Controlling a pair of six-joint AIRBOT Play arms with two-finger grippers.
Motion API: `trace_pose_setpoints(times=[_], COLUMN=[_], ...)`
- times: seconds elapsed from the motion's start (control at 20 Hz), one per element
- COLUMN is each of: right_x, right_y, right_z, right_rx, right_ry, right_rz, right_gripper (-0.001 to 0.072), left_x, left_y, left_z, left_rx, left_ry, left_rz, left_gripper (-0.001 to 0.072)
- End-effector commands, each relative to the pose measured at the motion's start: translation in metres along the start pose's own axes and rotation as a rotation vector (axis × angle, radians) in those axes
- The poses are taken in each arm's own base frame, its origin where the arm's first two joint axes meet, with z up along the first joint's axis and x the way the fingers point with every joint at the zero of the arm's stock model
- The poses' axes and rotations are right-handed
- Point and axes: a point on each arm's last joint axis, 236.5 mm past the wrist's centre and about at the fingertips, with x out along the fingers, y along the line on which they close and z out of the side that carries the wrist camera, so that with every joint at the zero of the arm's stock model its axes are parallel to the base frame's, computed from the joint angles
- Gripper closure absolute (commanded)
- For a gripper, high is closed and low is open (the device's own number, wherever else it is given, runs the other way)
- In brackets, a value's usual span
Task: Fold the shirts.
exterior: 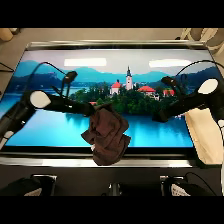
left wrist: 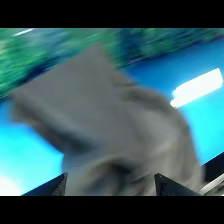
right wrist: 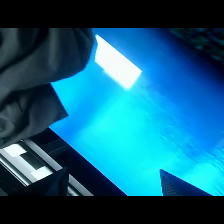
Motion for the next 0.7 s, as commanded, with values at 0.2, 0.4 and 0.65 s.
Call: trace_pose_setpoints(times=[0.2,0.4,0.65], right_x=[0.057,0.083,0.096], right_y=[0.016,0.041,0.067], right_z=[-0.002,-0.012,-0.024], right_rx=[0.066,0.034,-0.041], right_ry=[-0.007,0.035,0.12], right_rz=[0.221,0.273,0.297], right_gripper=[0.0094,0.0027,0.0025], left_x=[0.008,0.055,0.085], left_y=[0.067,0.08,0.074], left_z=[-0.126,-0.146,-0.139], left_rx=[-0.245,-0.394,-0.45], left_ry=[0.248,0.213,0.21], left_rz=[0.064,0.038,-0.052], left_gripper=[0.0055,0.0056,0.006])
